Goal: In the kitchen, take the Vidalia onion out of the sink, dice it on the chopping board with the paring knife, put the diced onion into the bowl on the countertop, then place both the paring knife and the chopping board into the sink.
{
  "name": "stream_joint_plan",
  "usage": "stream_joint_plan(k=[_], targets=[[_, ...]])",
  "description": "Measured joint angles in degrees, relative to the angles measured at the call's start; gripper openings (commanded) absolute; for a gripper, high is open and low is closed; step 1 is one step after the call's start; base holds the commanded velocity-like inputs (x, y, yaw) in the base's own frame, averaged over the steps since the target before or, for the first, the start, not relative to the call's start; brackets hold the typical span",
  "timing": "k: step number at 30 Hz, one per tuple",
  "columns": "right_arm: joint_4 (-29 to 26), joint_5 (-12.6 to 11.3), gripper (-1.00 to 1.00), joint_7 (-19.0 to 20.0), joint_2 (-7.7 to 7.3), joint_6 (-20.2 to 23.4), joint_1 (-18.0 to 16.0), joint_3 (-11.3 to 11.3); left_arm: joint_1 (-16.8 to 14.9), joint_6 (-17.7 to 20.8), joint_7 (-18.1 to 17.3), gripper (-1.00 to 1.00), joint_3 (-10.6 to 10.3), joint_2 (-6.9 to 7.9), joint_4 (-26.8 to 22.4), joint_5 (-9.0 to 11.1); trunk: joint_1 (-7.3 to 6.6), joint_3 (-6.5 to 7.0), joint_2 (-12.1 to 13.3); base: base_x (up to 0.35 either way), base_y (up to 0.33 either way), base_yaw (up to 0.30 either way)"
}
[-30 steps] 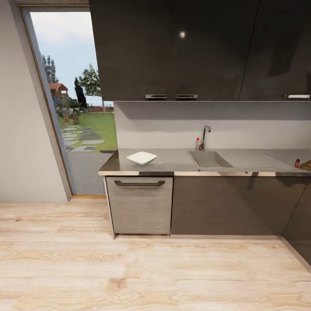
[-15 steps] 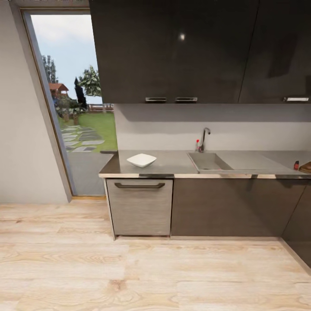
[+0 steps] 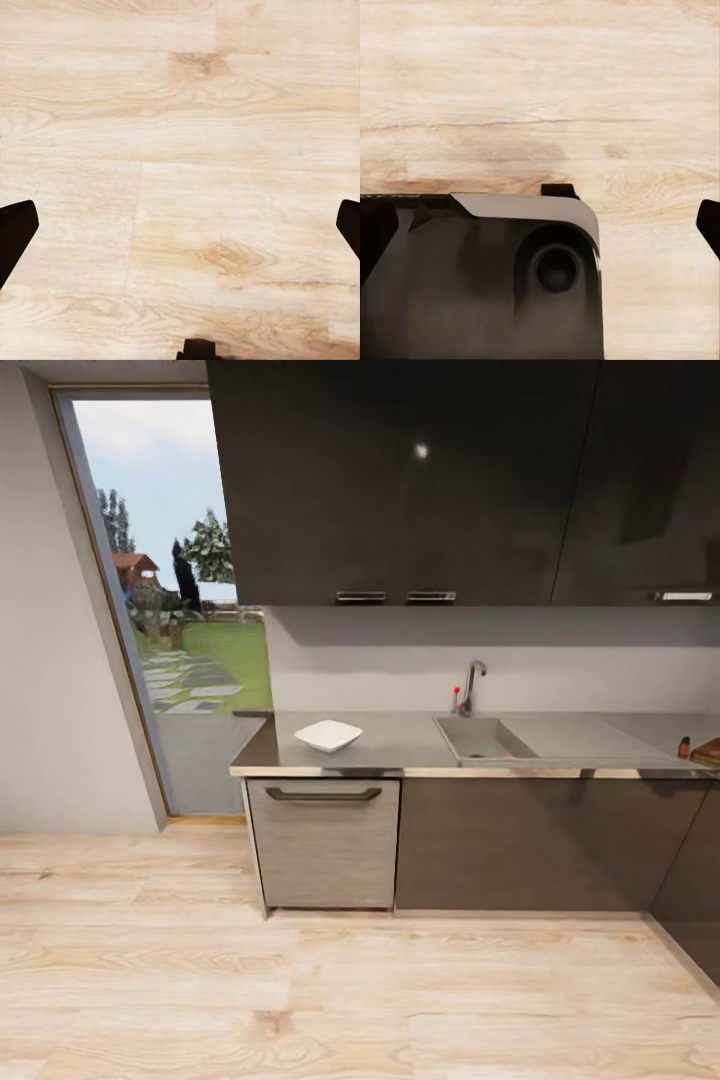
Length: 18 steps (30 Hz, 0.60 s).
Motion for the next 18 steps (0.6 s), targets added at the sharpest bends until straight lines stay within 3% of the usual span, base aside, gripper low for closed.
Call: stream_joint_plan(k=[18], targets=[[0.1, 0.0, 1.0, 0.0, -0.02, 0.0, 0.0, 0.0, 0.0, 0.0, 0.0, 1.0, 0.0, 0.01, 0.0, 0.0, -3.95, 3.24, 7.2, 0.0, 0.0, 0.0]])
